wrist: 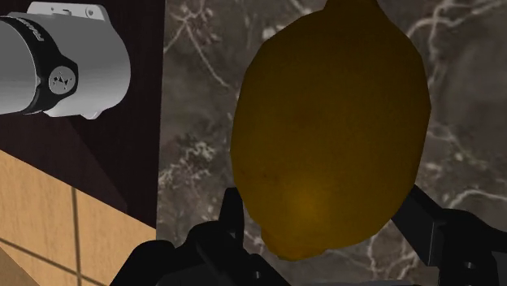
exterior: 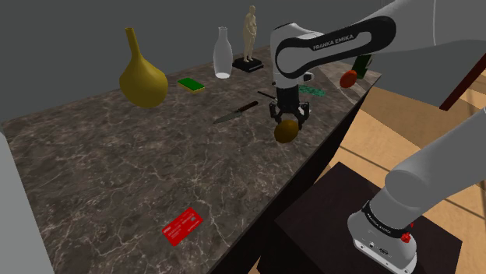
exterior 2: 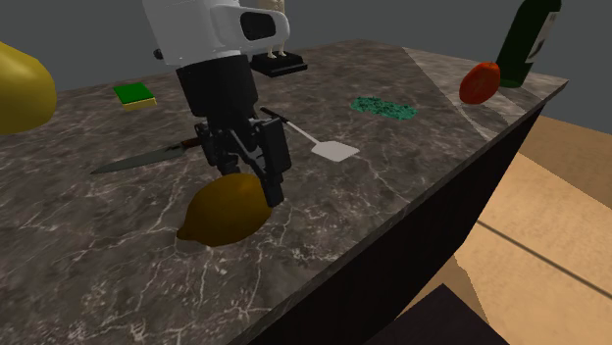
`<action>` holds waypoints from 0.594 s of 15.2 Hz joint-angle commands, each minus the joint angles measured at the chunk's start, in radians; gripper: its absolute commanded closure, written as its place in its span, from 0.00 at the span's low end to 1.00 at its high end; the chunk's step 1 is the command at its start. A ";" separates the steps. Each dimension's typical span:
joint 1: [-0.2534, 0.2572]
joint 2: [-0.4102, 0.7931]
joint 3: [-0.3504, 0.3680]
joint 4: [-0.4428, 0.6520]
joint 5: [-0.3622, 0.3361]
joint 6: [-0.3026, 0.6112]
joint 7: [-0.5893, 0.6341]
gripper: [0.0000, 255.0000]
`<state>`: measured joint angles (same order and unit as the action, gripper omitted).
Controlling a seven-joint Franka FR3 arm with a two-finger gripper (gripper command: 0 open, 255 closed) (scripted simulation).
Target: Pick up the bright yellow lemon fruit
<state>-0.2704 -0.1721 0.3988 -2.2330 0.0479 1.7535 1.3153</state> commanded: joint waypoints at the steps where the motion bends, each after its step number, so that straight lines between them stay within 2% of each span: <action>1: 0.000 0.001 0.001 -0.001 0.001 0.001 0.000 1.00; 5: 0.001 0.003 0.001 0.002 0.001 0.000 0.002 1.00; 9: 0.000 -0.016 -0.003 0.039 0.004 -0.055 -0.004 1.00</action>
<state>-0.2699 -0.1854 0.3965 -2.2040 0.0518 1.7114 1.3119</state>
